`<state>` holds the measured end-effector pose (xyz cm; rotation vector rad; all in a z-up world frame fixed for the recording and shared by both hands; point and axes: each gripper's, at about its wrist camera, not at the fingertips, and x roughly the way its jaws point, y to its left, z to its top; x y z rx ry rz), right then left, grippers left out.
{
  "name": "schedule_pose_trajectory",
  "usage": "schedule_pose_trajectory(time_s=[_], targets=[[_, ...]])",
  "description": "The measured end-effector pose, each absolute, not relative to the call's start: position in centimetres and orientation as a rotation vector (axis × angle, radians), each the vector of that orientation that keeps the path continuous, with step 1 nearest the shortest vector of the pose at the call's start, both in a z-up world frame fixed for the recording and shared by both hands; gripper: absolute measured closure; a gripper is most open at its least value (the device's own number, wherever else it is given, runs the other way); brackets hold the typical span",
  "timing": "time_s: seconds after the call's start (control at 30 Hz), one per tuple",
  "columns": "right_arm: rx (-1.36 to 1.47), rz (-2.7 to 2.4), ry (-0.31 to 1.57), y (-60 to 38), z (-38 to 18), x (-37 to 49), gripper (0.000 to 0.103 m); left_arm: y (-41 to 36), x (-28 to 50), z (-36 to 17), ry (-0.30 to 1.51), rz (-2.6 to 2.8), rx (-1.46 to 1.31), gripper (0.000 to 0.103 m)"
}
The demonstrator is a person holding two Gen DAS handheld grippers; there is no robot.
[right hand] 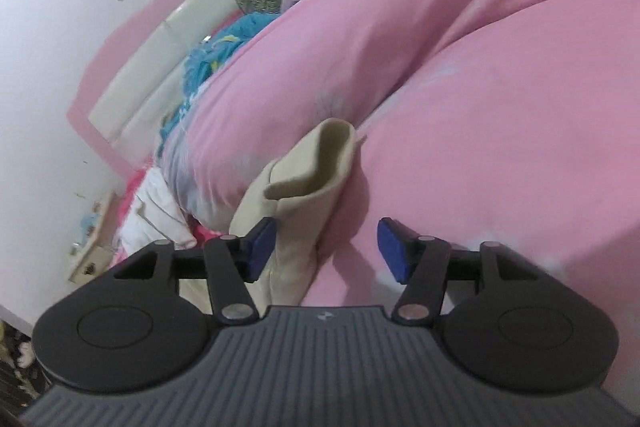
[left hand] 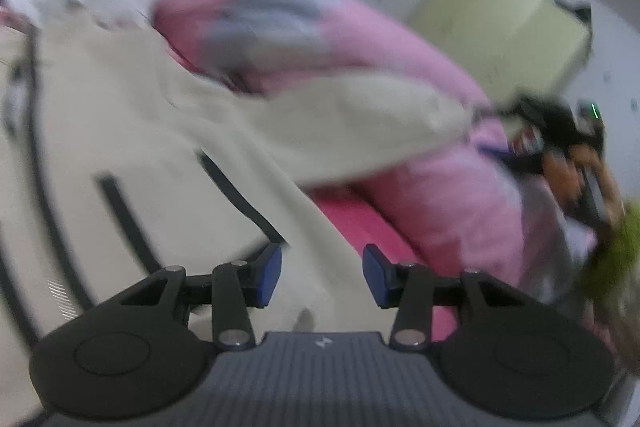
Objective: Fold clothes
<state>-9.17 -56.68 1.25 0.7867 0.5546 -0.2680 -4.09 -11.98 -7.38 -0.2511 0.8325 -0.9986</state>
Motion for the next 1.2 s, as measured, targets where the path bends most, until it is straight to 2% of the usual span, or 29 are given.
schedule_pose_trajectory(time_s=[0.23,0.27,0.3,0.33,0.37,0.47,0.87,1.07,1.2], targets=[[0.782,-0.178,0.532,-56.7,0.3,-5.4,0.046,-14.5,-5.1,-10.9,0.965,-0.965,-0.201,0.063],[0.758,-0.151,0.544,-56.4,0.4,-5.0,0.051,-14.4,-5.2,-11.2,0.974,-0.958,-0.205,0.063],[0.716,-0.138,0.567,-56.1,0.6,-4.6,0.06,-14.2,-5.2,-11.4,0.981,-0.956,-0.219,0.064],[0.678,-0.142,0.581,-55.9,0.9,-4.2,0.088,-14.1,-5.1,-11.4,0.987,-0.956,-0.226,0.065],[0.653,-0.154,0.584,-55.8,1.1,-3.9,0.09,-13.9,-5.0,-11.6,0.995,-0.954,-0.228,0.068],[0.61,-0.177,0.552,-56.1,2.6,-3.5,0.093,-13.4,-4.8,-11.9,1.024,-0.952,-0.232,0.073],[0.396,-0.108,0.46,-54.8,9.7,1.6,0.093,-12.7,-4.9,-12.3,1.039,-0.98,-0.24,0.074],[0.214,0.216,0.392,-45.2,13.8,2.0,0.093,-10.4,-5.1,-11.7,1.023,-0.948,-0.362,0.069],[0.059,0.513,0.378,-36.2,15.2,1.6,0.093,-4.0,-5.4,-10.7,0.972,-0.831,-0.566,0.064]])
